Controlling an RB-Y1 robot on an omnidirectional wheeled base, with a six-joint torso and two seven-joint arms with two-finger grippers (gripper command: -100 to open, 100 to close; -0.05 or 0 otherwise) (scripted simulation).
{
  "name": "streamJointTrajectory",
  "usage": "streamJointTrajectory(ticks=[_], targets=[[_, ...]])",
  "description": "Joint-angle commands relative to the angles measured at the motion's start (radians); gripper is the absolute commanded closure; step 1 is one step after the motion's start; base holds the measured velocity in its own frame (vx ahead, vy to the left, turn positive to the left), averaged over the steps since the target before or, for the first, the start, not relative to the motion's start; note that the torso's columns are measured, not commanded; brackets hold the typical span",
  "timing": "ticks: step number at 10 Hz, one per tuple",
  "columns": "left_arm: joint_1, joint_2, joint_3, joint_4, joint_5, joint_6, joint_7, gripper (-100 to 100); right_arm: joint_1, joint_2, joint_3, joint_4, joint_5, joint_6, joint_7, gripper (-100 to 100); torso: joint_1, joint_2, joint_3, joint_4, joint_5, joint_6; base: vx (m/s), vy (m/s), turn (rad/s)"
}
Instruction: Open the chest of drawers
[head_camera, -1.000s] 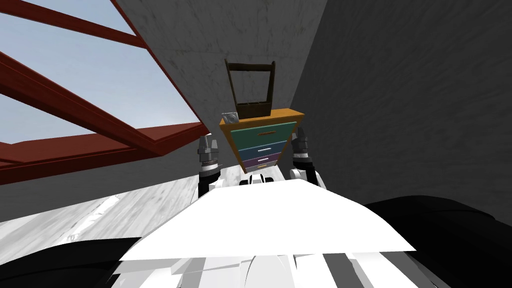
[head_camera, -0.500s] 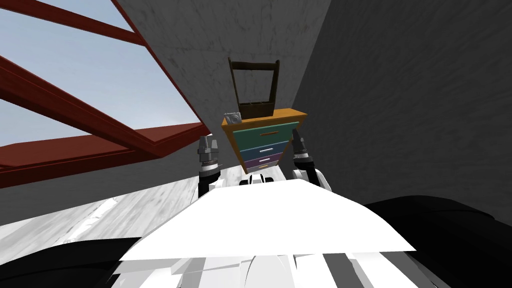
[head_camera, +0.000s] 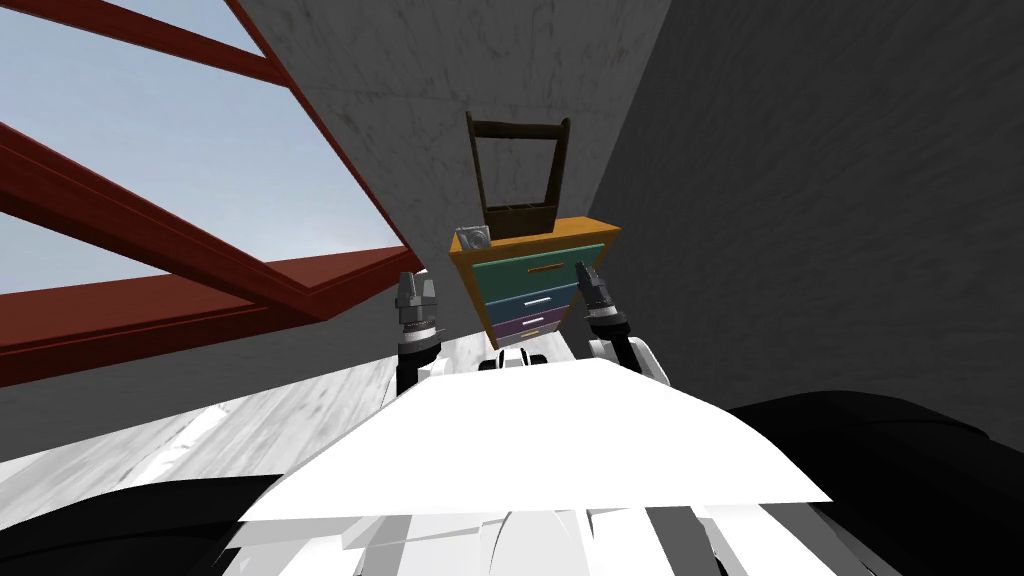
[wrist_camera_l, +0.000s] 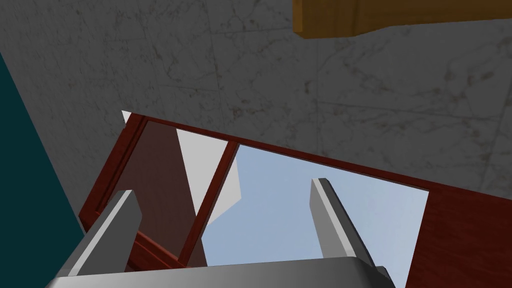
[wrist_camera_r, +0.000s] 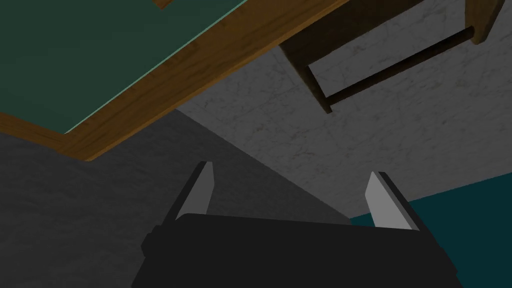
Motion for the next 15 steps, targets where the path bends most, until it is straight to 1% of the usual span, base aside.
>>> streamJointTrajectory(ticks=[1,3,4,7,8,10,11,13,14,15], targets=[[0.000,0.000,0.000,0.000,0.000,0.000,0.000,0,0.003,-0.005,-0.008,0.000,0.050,0.003,0.061,-100,-0.002,0.001,0.000,0.000,0.000,0.000,0.017,0.050,-0.016],[0.000,0.000,0.000,0.000,0.000,0.000,0.000,0,0.005,-0.012,-0.019,0.002,0.112,0.007,0.119,-100,-0.001,0.000,0.000,0.000,0.000,0.000,0.029,0.076,-0.042],[0.000,0.000,0.000,0.000,0.000,0.000,0.000,0,0.005,-0.012,-0.019,0.002,0.113,0.007,0.128,-100,0.000,-0.001,0.000,0.000,0.000,0.000,0.019,0.068,-0.011],[0.000,0.000,0.000,0.000,0.000,0.000,0.000,0,0.008,-0.027,-0.035,0.010,0.207,0.012,0.220,-100,0.000,0.000,0.000,0.000,0.000,0.000,0.032,0.076,-0.030],[0.000,0.000,0.000,0.000,0.000,0.000,0.000,0,0.008,-0.027,-0.035,0.010,0.208,0.012,0.231,-100,0.000,-0.001,0.000,0.000,0.000,0.000,0.024,0.061,-0.016],[0.000,0.000,0.000,0.000,0.000,0.000,0.000,0,0.009,-0.038,-0.046,0.018,0.273,0.017,0.294,-100,-0.002,0.001,0.000,0.000,-0.001,0.000,0.021,0.059,-0.031],[0.000,0.000,0.000,0.000,0.000,0.000,0.000,0,0.009,-0.038,-0.046,0.018,0.273,0.017,0.300,-100,-0.001,0.000,0.000,0.000,0.000,0.000,0.025,0.057,-0.014],[0.000,0.000,0.000,0.000,0.000,0.000,0.000,0,0.010,-0.055,-0.058,0.030,0.339,0.022,0.364,-100,-0.001,0.000,0.000,0.000,0.000,0.000,0.020,0.073,-0.034],[0.000,0.000,0.000,0.000,0.000,0.000,0.000,0,0.010,-0.055,-0.058,0.030,0.339,0.022,0.370,-100,0.000,0.000,0.000,0.000,0.000,0.000,0.020,0.059,-0.016],[0.000,0.000,0.000,0.000,0.000,0.000,0.000,0,0.009,-0.066,-0.063,0.037,0.372,0.024,0.406,-100,-0.001,0.000,0.000,0.000,0.000,0.000,0.023,0.058,-0.019]])
